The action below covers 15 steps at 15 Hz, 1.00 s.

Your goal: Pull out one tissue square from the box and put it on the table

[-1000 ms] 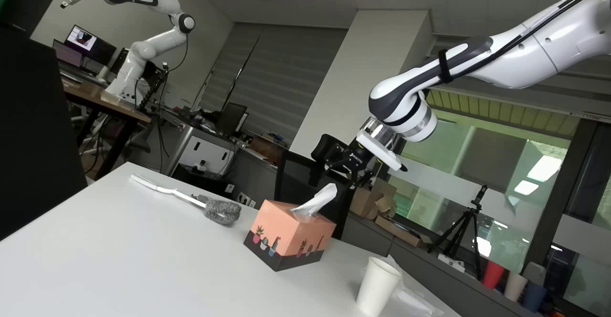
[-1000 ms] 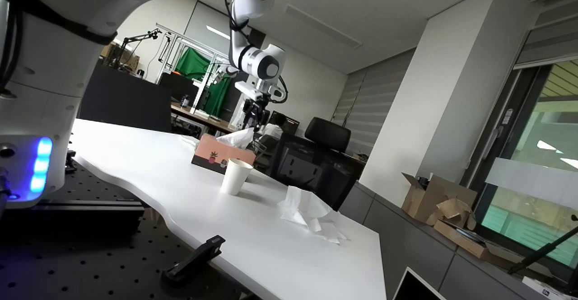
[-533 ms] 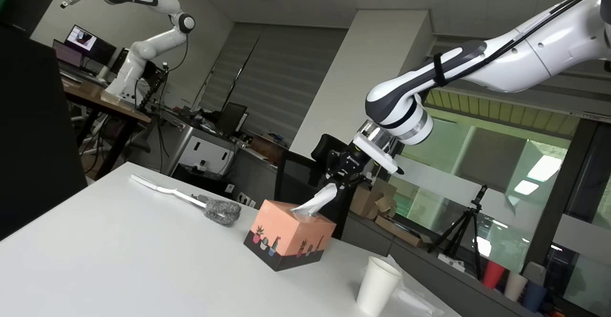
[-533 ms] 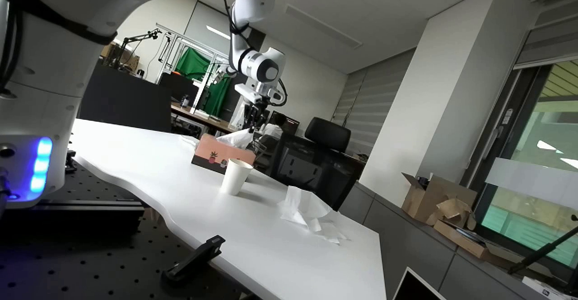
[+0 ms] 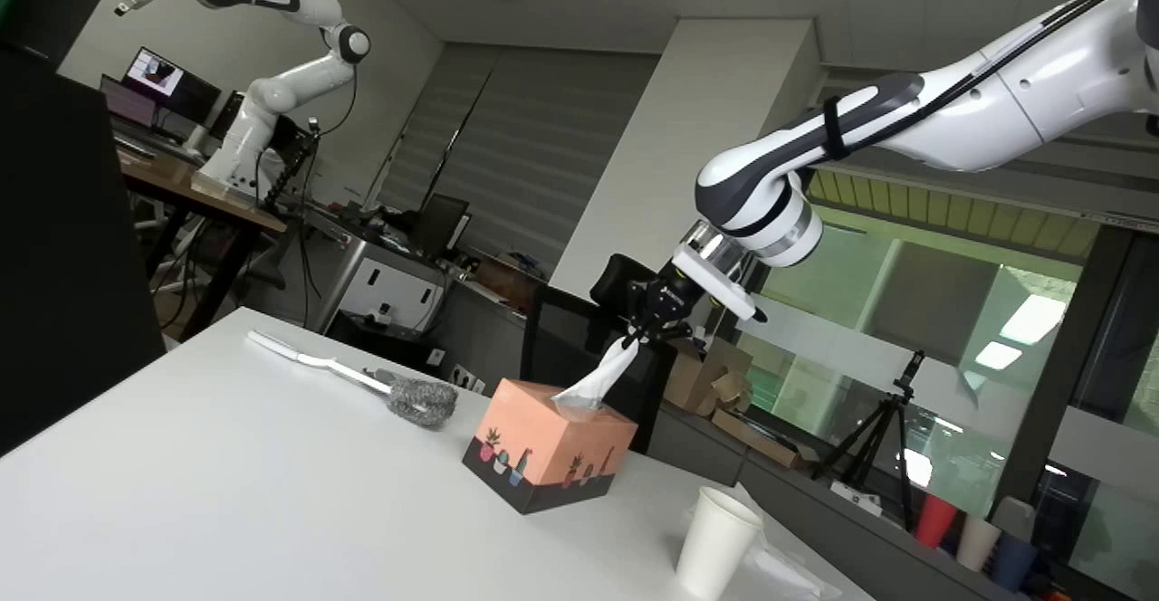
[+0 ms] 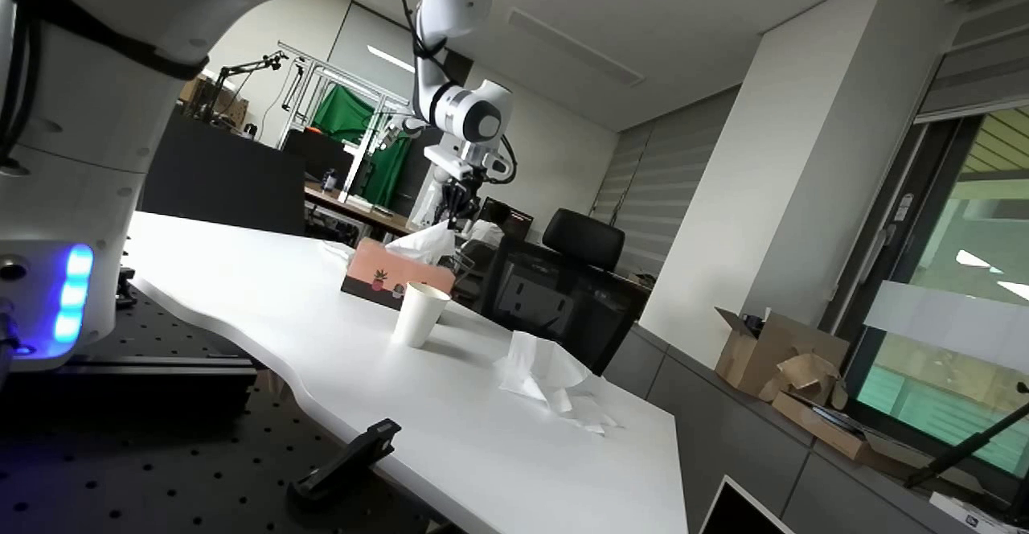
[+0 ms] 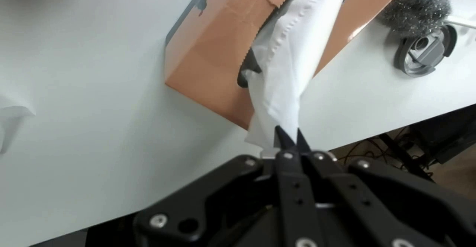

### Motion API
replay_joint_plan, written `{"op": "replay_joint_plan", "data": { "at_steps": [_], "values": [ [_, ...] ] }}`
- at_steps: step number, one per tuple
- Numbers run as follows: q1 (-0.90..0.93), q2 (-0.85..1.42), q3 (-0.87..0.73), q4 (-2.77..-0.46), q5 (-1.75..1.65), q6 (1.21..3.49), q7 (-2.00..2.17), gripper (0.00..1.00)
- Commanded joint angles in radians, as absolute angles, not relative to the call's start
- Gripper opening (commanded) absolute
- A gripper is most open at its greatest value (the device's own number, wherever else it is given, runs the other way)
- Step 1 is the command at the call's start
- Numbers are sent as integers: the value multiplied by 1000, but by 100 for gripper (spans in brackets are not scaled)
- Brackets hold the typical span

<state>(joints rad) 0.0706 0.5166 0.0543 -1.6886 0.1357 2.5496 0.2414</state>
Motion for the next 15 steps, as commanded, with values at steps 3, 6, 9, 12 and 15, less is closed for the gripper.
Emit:
{"op": "replay_joint_plan", "data": {
  "at_steps": [3,6,9,12,15],
  "values": [
    [88,488,-16,-1558,37,2448,245,0],
    [102,480,-80,-1497,-83,2435,270,0],
    [106,505,-144,-1433,-208,2393,277,0],
    [103,553,-198,-1374,-325,2305,277,0],
    [94,631,-250,-1321,-434,2243,289,0]
  ]
}}
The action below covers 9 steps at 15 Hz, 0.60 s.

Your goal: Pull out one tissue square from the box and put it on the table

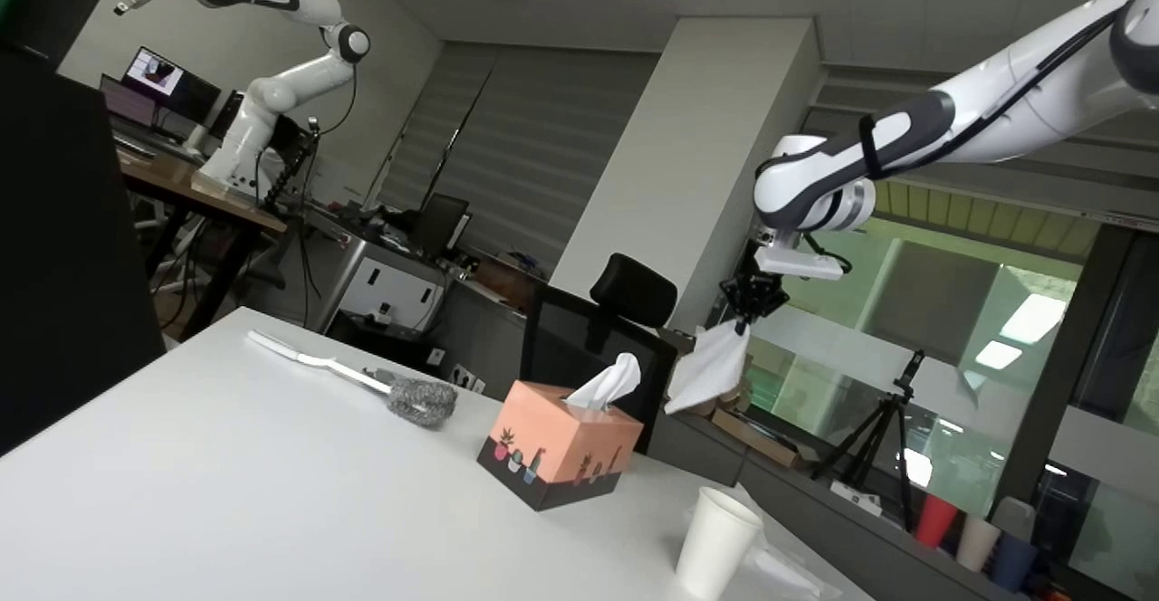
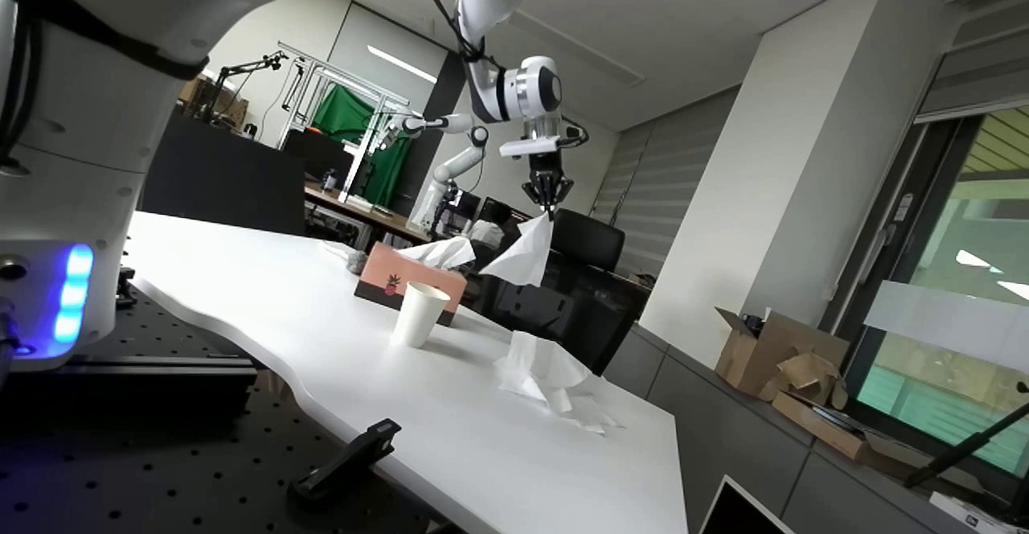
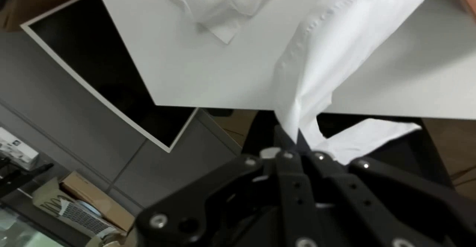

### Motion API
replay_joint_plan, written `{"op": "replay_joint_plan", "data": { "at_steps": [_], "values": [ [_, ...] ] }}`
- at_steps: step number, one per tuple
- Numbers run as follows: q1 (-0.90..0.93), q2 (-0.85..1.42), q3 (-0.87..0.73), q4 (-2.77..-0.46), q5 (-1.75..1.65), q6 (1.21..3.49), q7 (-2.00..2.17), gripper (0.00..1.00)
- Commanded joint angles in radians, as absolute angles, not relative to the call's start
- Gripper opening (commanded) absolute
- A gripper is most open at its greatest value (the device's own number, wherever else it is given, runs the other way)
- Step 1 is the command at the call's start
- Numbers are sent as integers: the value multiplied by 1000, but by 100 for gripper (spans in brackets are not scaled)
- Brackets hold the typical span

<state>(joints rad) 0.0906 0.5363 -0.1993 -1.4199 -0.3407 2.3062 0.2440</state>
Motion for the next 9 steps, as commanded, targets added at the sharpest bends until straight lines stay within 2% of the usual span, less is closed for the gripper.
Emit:
{"op": "replay_joint_plan", "data": {
  "at_steps": [1,9],
  "values": [
    [91,662,-266,-1305,-465,2226,293,0],
    [79,834,-383,-1219,-750,2065,248,0]
  ]
}}
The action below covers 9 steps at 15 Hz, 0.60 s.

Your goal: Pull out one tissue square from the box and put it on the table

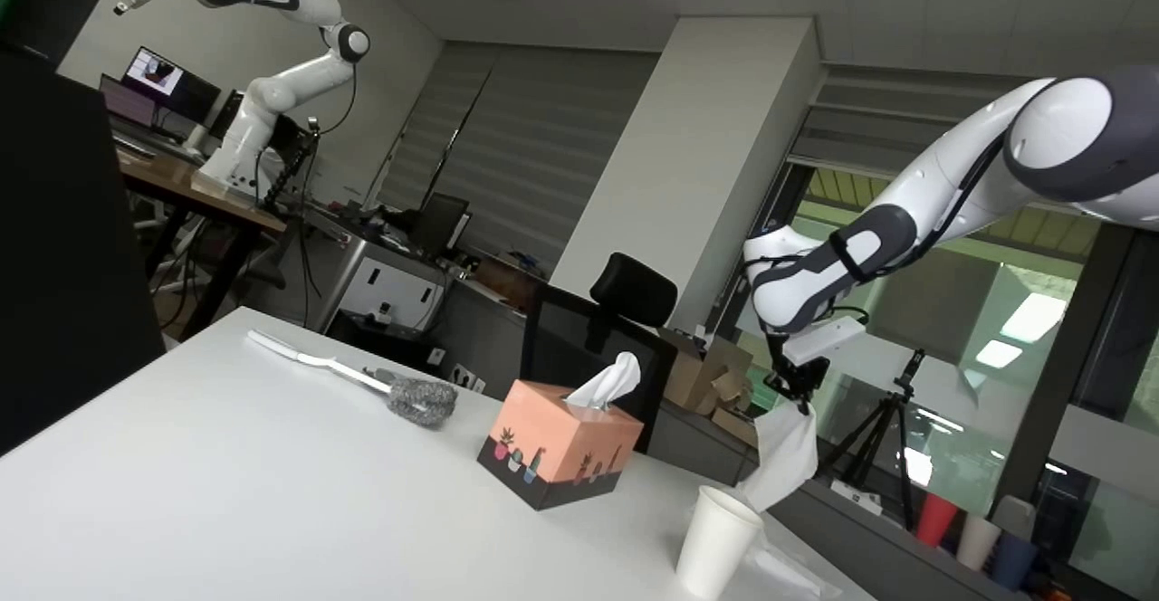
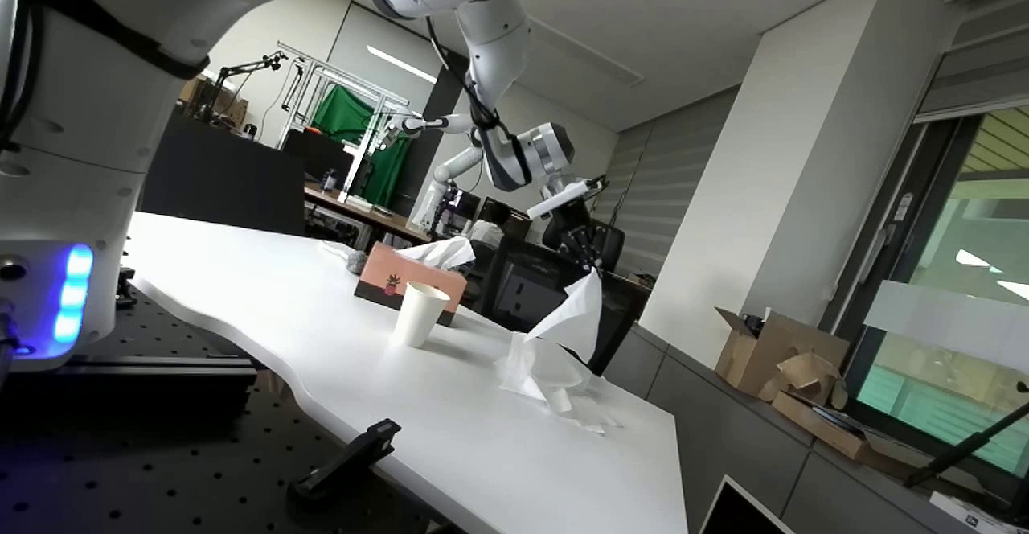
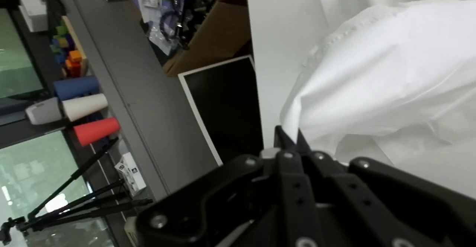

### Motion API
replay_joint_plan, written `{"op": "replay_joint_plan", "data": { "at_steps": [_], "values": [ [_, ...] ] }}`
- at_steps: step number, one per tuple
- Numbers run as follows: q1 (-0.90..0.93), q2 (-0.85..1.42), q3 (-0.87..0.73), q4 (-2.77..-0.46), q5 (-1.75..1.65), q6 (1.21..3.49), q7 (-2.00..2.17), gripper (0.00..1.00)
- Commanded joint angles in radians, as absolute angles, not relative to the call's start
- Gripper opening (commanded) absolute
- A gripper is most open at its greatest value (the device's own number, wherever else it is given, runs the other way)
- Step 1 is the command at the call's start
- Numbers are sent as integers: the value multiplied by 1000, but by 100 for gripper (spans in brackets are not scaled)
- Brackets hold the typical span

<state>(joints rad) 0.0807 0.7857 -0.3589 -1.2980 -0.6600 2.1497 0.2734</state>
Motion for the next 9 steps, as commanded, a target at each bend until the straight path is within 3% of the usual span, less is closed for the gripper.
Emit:
{"op": "replay_joint_plan", "data": {
  "at_steps": [1,9],
  "values": [
    [78,845,-384,-1208,-794,2037,236,0],
    [51,961,-279,-1167,-956,2009,241,0]
  ]
}}
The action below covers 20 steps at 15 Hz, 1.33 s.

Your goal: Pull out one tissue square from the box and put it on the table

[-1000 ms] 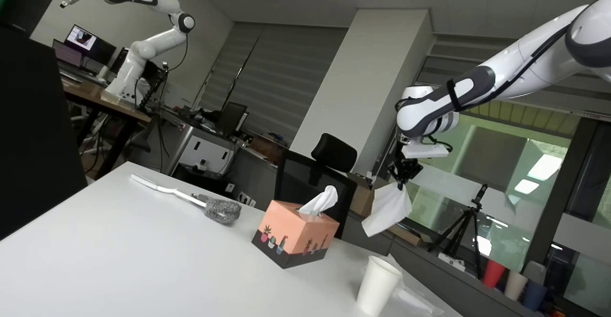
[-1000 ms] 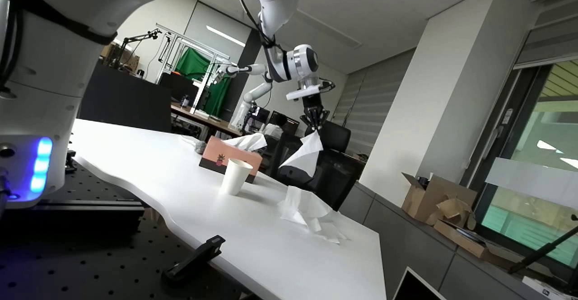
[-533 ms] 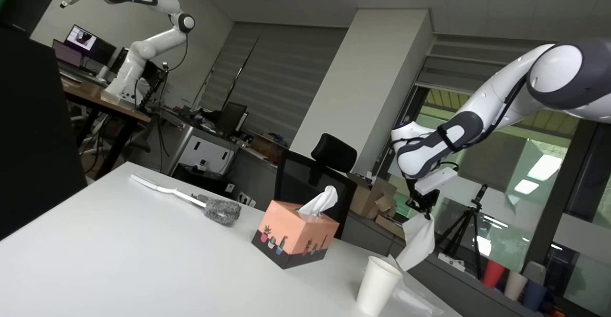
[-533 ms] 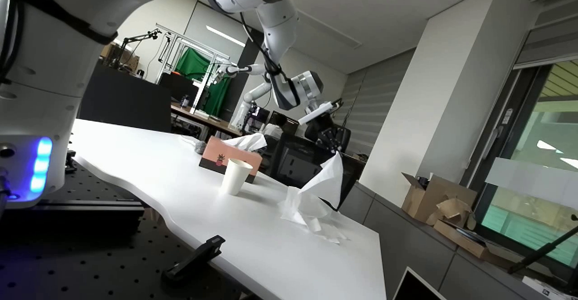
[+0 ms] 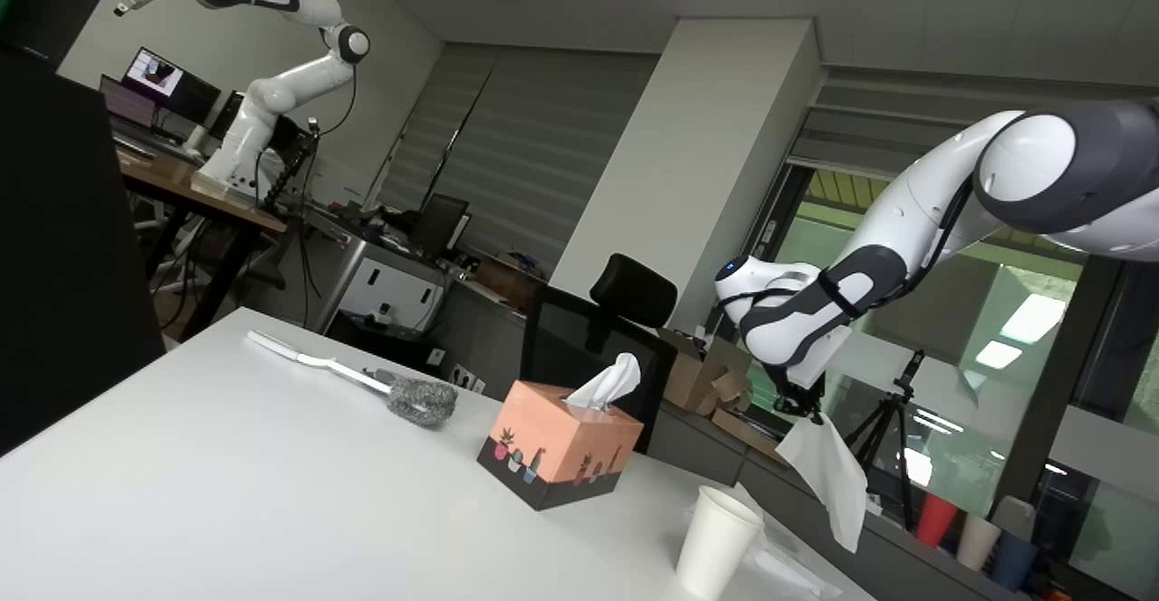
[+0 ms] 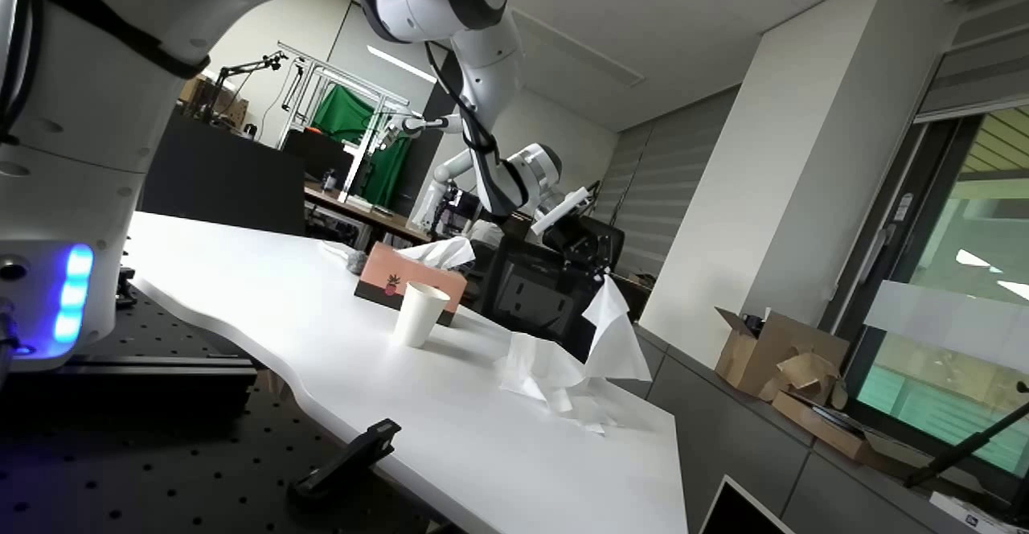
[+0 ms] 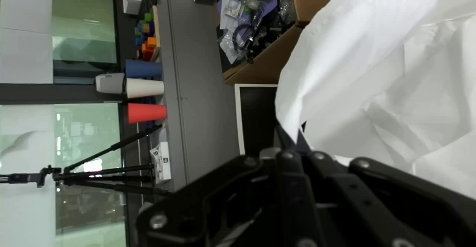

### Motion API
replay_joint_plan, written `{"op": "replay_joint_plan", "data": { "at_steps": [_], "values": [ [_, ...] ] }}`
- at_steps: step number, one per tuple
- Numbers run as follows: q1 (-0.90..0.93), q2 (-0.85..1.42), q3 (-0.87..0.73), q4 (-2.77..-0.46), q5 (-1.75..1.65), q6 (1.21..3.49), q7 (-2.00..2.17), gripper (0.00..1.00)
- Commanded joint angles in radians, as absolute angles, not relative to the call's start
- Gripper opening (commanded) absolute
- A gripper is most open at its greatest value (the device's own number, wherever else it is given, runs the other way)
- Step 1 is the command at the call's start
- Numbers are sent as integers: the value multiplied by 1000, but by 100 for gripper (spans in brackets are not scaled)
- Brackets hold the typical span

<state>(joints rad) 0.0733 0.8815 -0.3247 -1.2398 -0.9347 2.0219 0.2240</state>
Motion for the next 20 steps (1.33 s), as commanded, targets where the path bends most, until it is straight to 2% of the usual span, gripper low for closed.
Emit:
{"op": "replay_joint_plan", "data": {
  "at_steps": [1,7,9,18,19,20],
  "values": [
    [51,990,-268,-1154,-956,2009,251,0],
    [62,1126,-188,-1038,-843,1998,334,0],
    [58,1134,-157,-998,-744,1991,349,27],
    [56,1040,-126,-891,-302,2010,333,86],
    [84,1078,-170,-909,-339,2026,324,69],
    [81,1061,-165,-901,-313,2024,323,75]
  ]
}}
